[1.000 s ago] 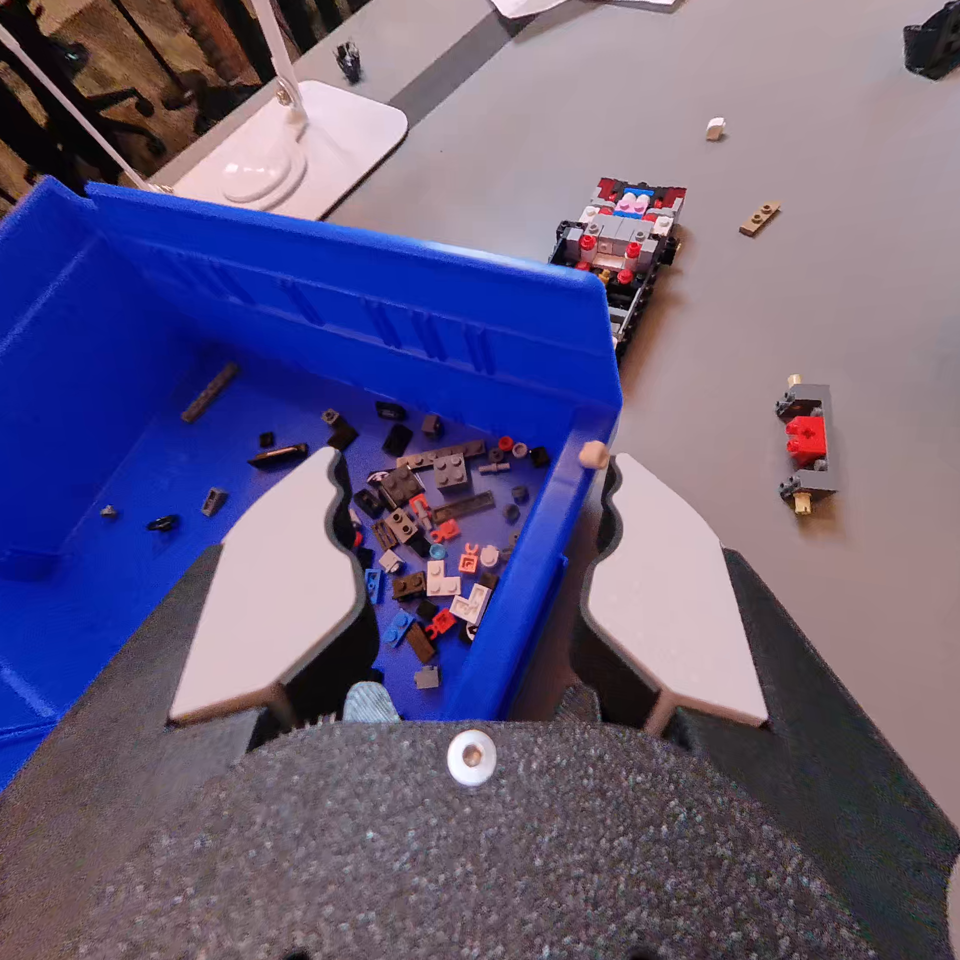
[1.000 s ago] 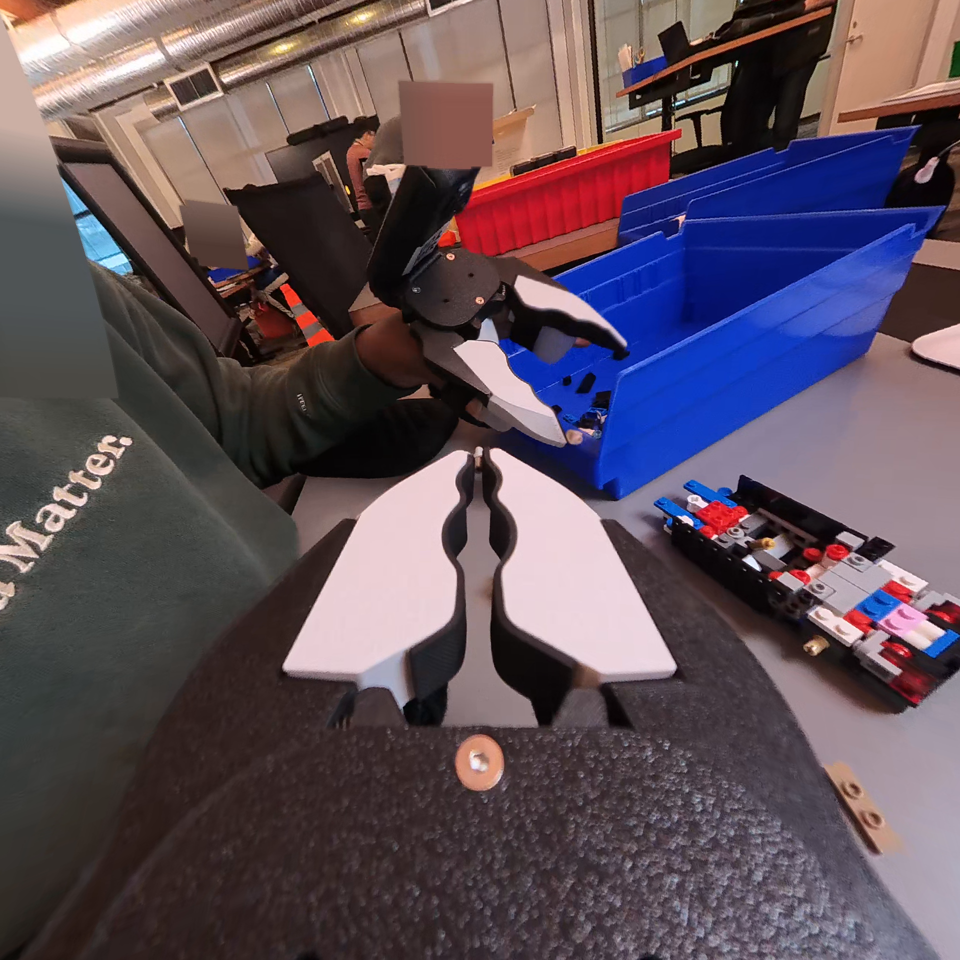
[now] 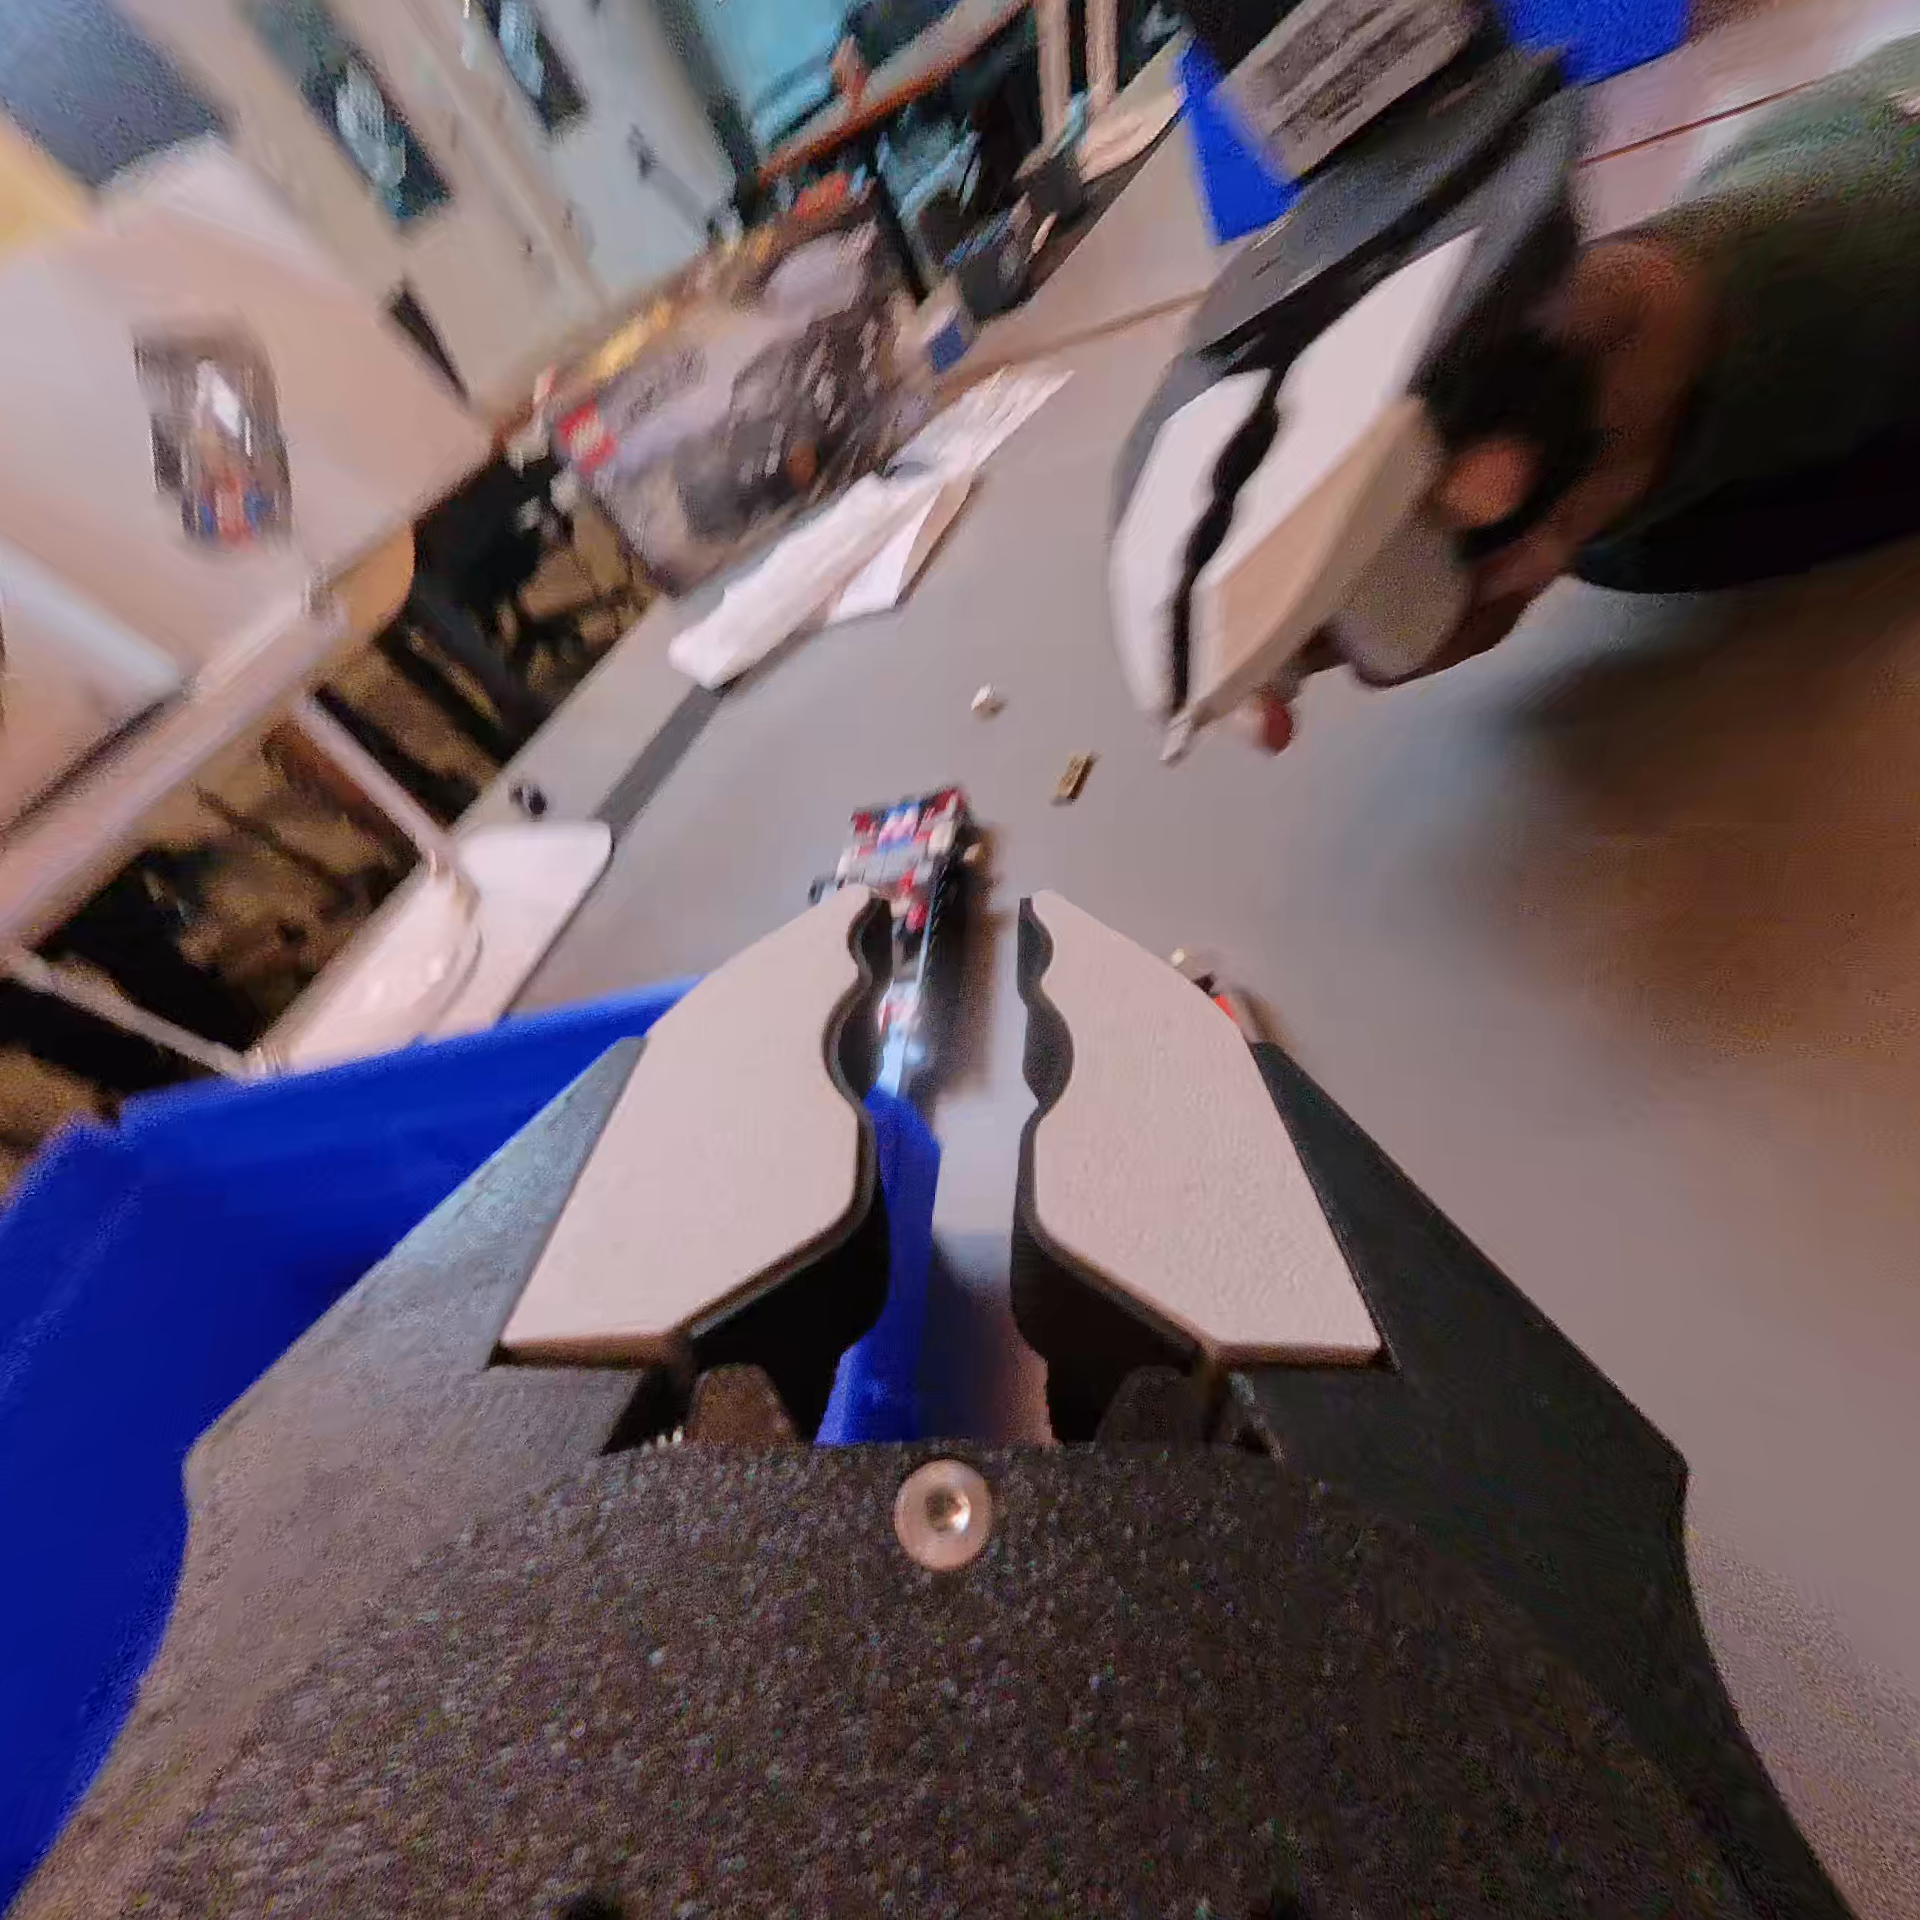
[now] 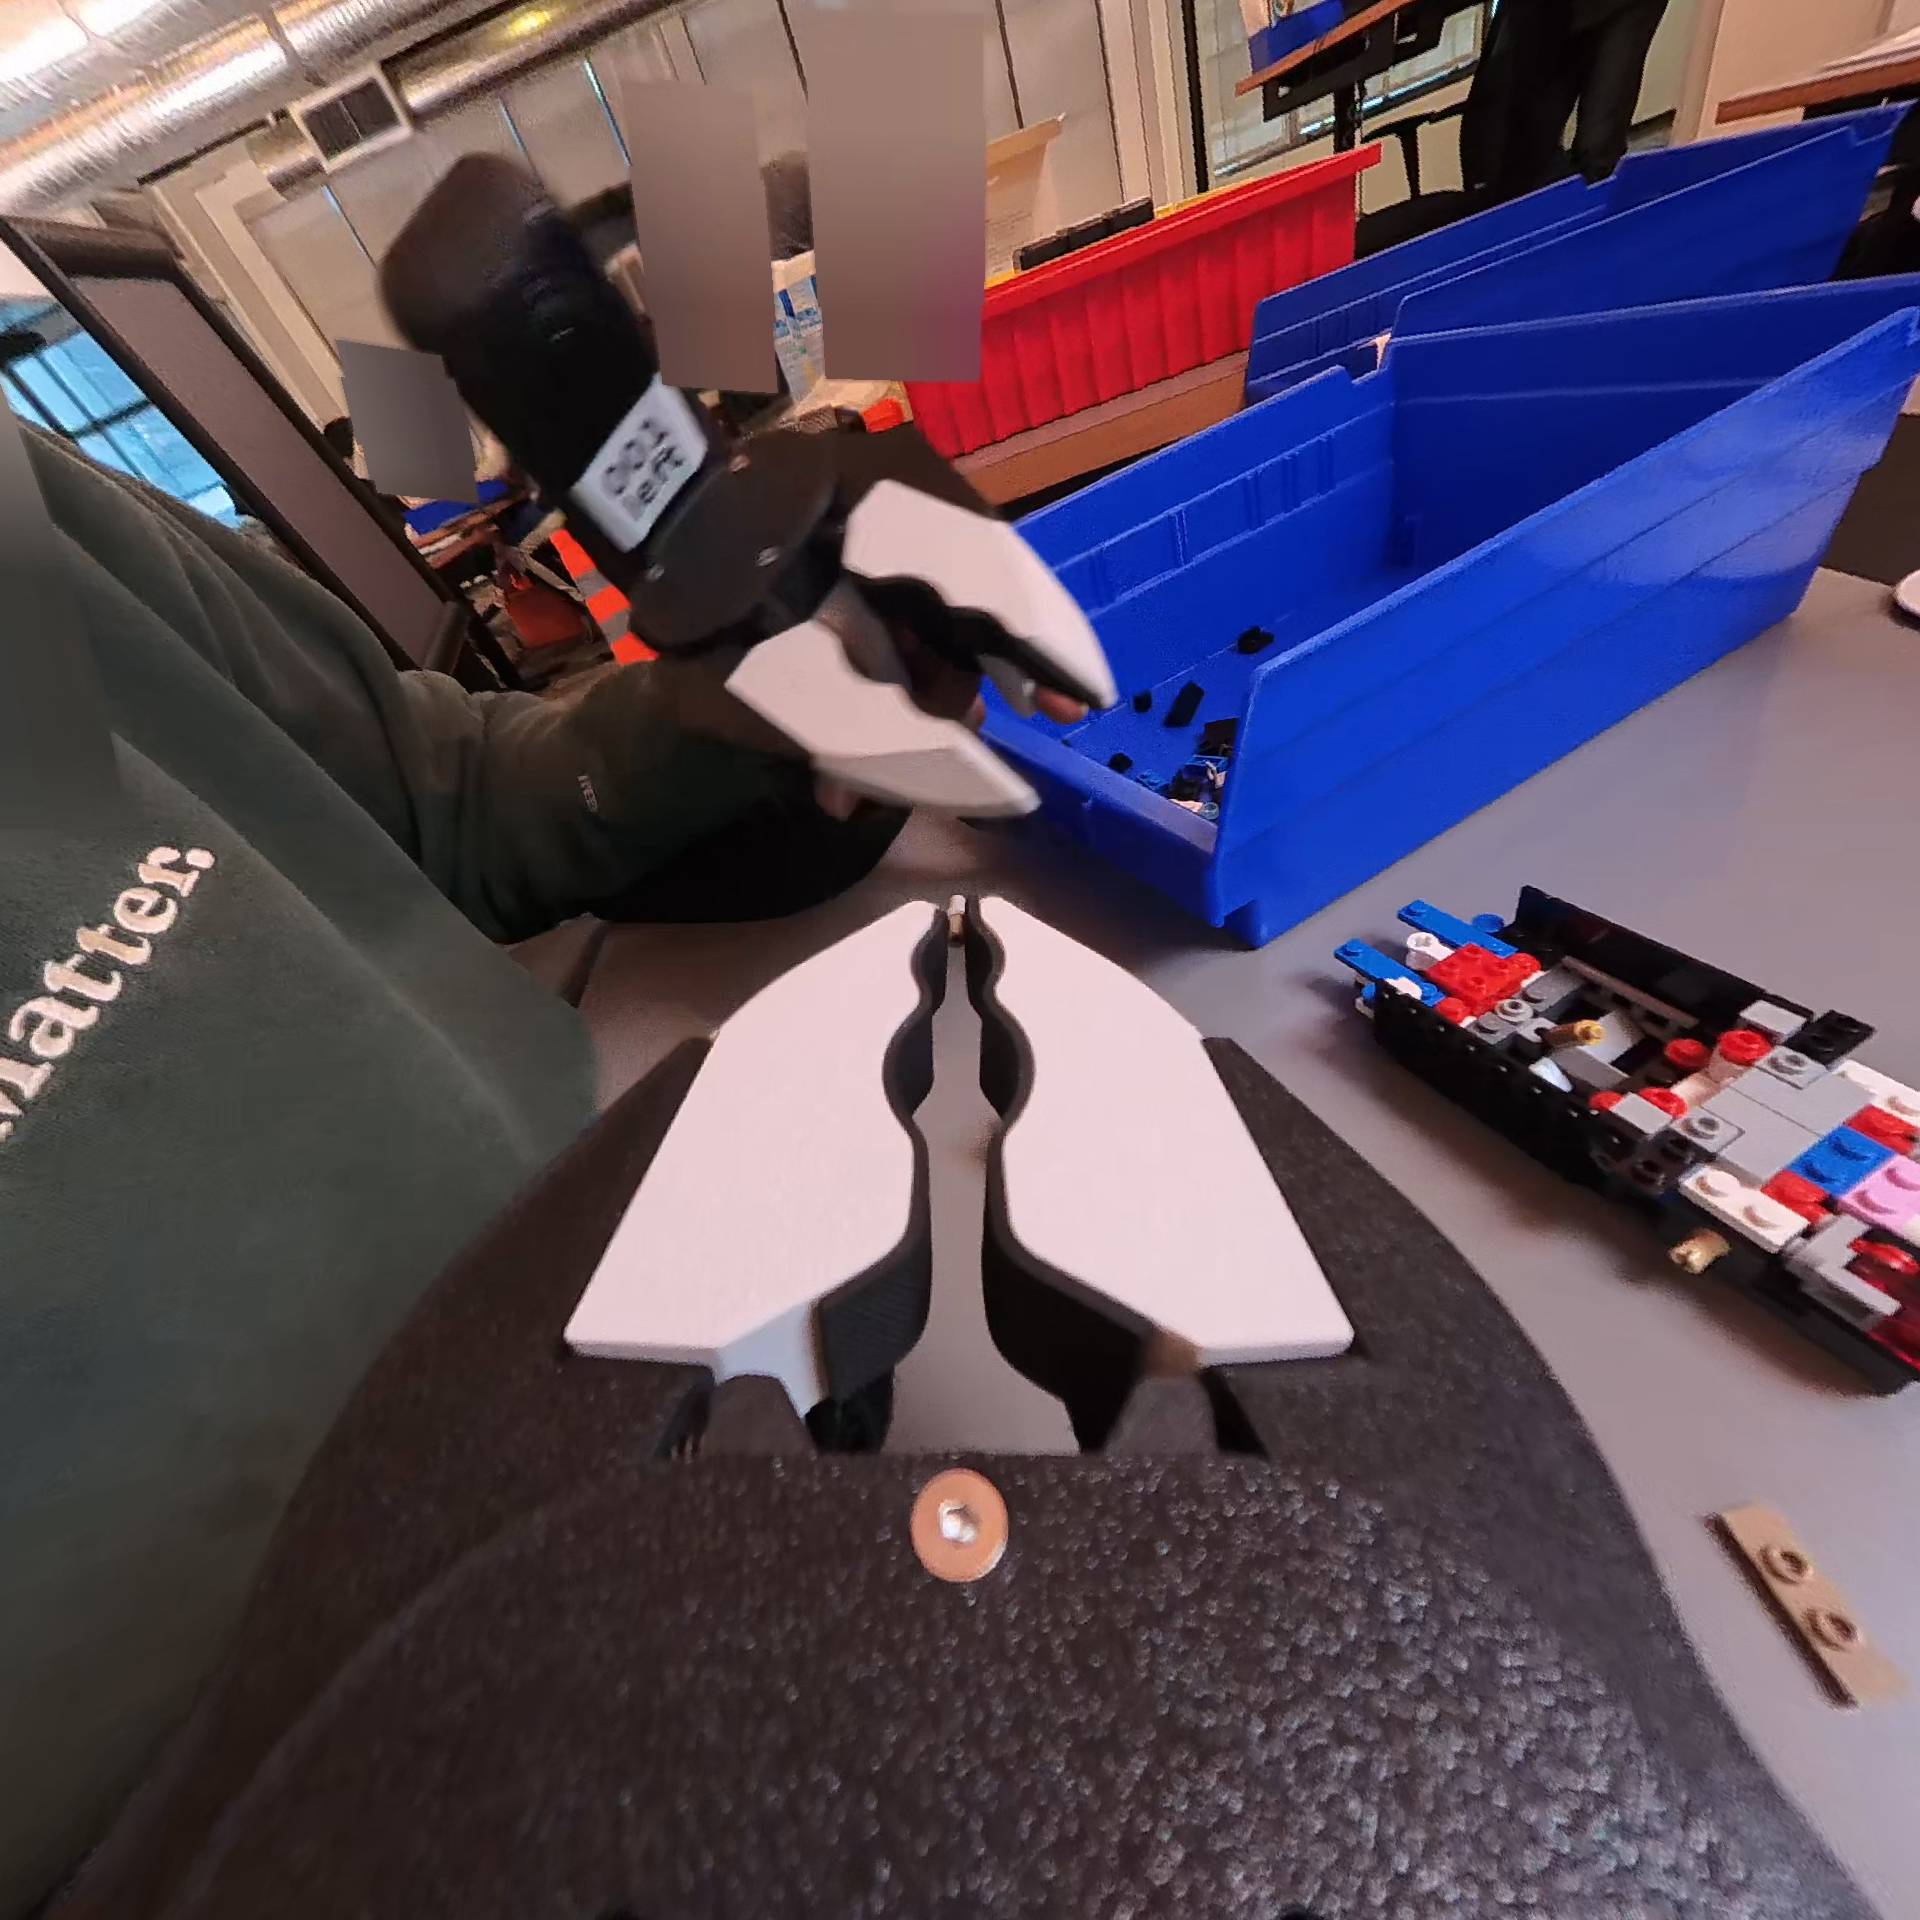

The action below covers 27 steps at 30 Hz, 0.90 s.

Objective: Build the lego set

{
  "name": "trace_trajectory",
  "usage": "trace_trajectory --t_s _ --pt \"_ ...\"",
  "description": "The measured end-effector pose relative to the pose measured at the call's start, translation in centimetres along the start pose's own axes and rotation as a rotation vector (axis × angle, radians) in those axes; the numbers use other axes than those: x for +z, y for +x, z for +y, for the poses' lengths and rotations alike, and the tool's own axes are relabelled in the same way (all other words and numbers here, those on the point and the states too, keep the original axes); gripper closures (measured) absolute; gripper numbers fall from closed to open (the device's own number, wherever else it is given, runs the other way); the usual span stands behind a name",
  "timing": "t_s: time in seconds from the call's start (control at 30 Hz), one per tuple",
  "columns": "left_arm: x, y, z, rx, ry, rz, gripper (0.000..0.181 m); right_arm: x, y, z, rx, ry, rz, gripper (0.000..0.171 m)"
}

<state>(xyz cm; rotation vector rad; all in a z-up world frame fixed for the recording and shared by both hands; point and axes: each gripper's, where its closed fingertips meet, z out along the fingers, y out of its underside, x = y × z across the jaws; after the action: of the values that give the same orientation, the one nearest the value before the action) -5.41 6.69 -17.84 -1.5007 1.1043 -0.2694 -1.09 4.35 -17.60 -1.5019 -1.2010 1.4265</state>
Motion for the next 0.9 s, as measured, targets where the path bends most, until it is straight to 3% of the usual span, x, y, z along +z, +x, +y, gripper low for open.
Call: trace_trajectory --t_s 0.1,0.2,0.43,0.5,0.6,0.7,0.83,0.9 --pt "0.1 2.9 -2.2 0.184 0.099 0.023 0.164 0.4 -0.4 0.1 0.083 0.015 -0.041 0.168" --pt "0.8 4.5 -2.2 0.289 0.081 0.023 0.169 0.7 -0.8 0.1 0.174 0.041 -0.102 0.168" --pt "0.7 4.2 -2.2 0.248 0.074 0.028 0.178 0.9 -1.1 -0.2 0.191 0.056 -0.122 0.168" --pt "0.2 1.7 -1.8 0.239 0.032 -0.075 0.178 0.5 -0.2 -0.2 0.162 0.061 -0.071 0.165" --pt "-1.5 -5.3 2.3 -0.019 -0.173 -0.305 0.178 0.2 1.4 1.5 0.036 -0.069 0.037 0.151" --pt "-2.6 -7.4 7.3 -0.300 -0.370 -0.301 0.172 0.6 2.6 4.7 -0.203 -0.281 0.147 0.147" --pt "-2.9 -6.4 9.8 -0.373 -0.510 -0.234 0.136 1.2 3.1 7.7 -0.408 -0.459 0.198 0.140" --pt "-2.8 -6.0 10.0 -0.347 -0.527 -0.225 0.135 1.4 3.1 8.3 -0.460 -0.494 0.200 0.136"
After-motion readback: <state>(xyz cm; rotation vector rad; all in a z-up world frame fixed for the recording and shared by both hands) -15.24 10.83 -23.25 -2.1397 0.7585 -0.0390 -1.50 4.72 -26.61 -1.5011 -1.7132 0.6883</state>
